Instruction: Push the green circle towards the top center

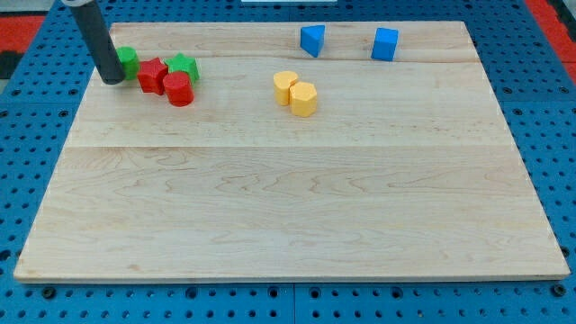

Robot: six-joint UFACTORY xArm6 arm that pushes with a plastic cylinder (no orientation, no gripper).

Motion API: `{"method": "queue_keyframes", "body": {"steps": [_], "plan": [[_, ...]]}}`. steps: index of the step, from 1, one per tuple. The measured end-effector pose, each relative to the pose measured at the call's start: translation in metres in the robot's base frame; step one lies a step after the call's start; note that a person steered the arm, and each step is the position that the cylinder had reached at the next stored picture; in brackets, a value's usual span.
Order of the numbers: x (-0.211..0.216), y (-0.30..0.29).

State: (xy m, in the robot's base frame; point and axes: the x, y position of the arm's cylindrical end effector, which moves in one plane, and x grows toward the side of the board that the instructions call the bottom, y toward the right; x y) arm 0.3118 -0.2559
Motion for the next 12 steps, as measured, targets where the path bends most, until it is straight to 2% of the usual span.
{"method": "queue_keyframes", "body": {"steps": [2, 3, 6, 12], "plan": [[-0.017, -0.028], [-0.034, -0.022], [-0.05, 0.093], [-0.044, 0.181]]}}
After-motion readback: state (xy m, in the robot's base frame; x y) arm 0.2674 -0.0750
